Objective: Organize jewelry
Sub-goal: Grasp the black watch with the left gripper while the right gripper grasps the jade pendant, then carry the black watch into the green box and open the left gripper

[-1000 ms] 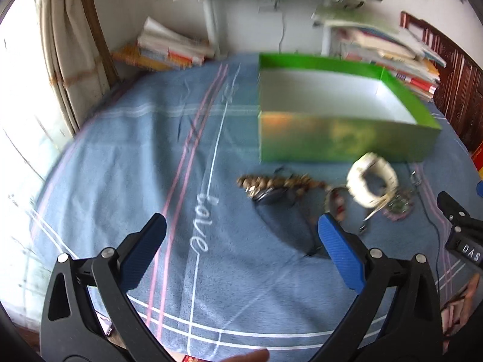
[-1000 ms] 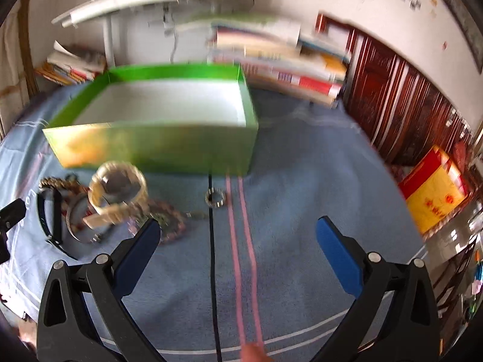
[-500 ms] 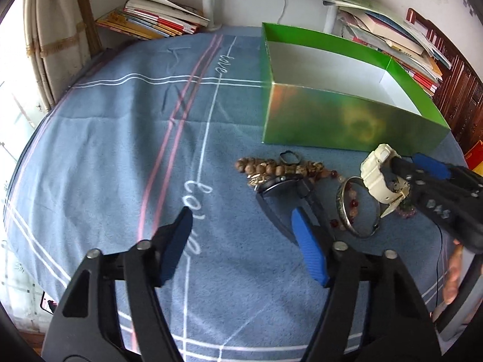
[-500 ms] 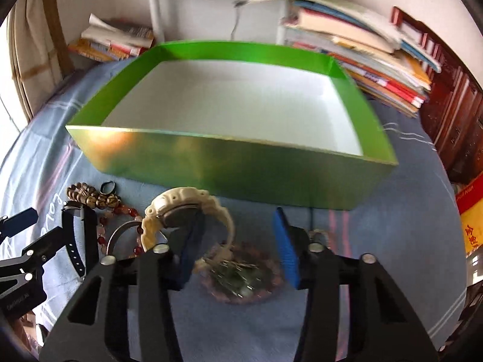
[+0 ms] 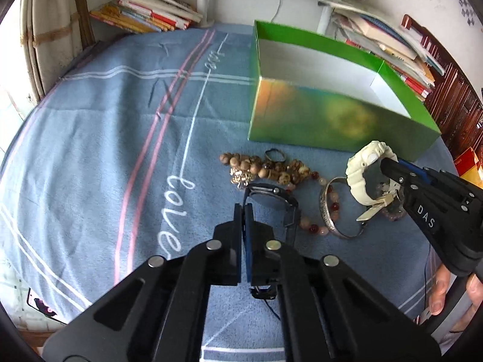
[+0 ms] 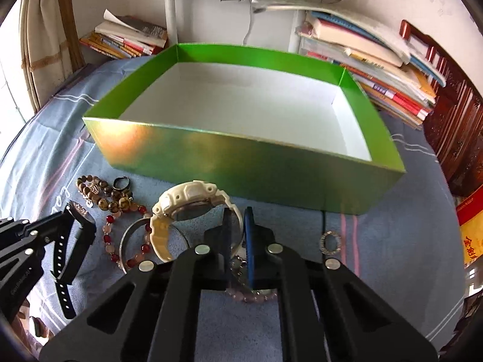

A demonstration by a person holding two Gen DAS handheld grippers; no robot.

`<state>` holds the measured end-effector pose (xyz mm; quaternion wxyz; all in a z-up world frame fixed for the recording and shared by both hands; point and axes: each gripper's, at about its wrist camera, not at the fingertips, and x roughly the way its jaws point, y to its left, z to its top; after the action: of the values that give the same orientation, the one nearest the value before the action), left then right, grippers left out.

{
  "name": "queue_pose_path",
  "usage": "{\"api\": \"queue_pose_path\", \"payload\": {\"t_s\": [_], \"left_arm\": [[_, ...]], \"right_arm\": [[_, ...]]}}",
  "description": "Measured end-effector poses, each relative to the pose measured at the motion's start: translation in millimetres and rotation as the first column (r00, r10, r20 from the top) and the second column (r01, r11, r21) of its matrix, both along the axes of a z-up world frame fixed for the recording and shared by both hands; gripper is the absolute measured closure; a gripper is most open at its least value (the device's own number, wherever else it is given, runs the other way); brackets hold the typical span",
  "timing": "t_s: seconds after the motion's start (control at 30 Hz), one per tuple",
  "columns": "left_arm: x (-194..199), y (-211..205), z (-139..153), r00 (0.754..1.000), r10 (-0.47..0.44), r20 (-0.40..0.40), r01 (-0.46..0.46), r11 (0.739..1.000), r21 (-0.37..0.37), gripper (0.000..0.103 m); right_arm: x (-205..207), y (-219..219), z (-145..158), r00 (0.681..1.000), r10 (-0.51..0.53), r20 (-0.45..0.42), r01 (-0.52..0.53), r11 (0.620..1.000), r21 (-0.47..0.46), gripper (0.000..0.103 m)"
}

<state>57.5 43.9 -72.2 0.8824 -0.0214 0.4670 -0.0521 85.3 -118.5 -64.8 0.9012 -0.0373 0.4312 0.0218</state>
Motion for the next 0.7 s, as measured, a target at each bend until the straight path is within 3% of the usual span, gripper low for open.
{"api": "queue_pose_path", "payload": {"t_s": [0.17,0.7], "left_arm": [[-6,3,11,1.0,0.003,0.031,-0.003,1.0,-0.006,0.101],[-6,3,10,1.0,-0.003,0.016,0.003,1.0,-0.004,0.101]], "right_arm": [[-8,-6,7,1.0,-0.019,0.022,0.019,1.0,0.012,0.094],[-20,-22,6,0.998,-0.057,0.024,0.057,0.998,0.015,0.094]]}}
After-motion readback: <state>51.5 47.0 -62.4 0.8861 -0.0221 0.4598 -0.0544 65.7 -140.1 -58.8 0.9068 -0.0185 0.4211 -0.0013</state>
